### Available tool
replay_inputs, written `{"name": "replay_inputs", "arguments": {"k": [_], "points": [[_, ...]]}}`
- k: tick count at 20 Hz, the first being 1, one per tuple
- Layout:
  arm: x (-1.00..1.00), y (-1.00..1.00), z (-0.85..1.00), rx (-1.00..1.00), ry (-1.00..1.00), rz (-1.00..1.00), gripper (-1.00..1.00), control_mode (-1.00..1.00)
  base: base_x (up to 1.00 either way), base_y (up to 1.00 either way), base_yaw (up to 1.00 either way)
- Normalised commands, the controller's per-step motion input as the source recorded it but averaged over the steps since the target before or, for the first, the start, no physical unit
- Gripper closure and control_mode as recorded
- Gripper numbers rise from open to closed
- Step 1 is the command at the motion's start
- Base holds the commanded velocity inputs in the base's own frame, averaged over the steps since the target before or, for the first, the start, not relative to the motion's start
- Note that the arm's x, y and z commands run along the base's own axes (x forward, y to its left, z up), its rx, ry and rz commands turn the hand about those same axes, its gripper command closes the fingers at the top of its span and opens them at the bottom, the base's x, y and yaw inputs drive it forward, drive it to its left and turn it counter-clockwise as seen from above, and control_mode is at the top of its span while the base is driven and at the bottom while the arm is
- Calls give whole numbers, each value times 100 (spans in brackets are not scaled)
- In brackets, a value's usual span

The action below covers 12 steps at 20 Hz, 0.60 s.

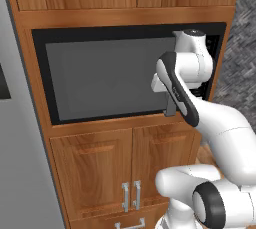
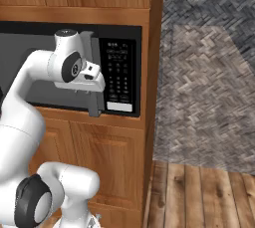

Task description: Open the microwave door.

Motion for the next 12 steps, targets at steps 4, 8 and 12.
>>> {"name": "replay_inputs", "arguments": {"k": [4, 8, 12], "points": [[-3, 0, 0, 0, -3, 0, -100, -100, 0, 0, 0], [-14, 0, -4, 0, -1, 0, -100, 100, -16, 0, 0], [0, 0, 0, 0, 0, 0, -100, 100, -39, -5, 0]]}}
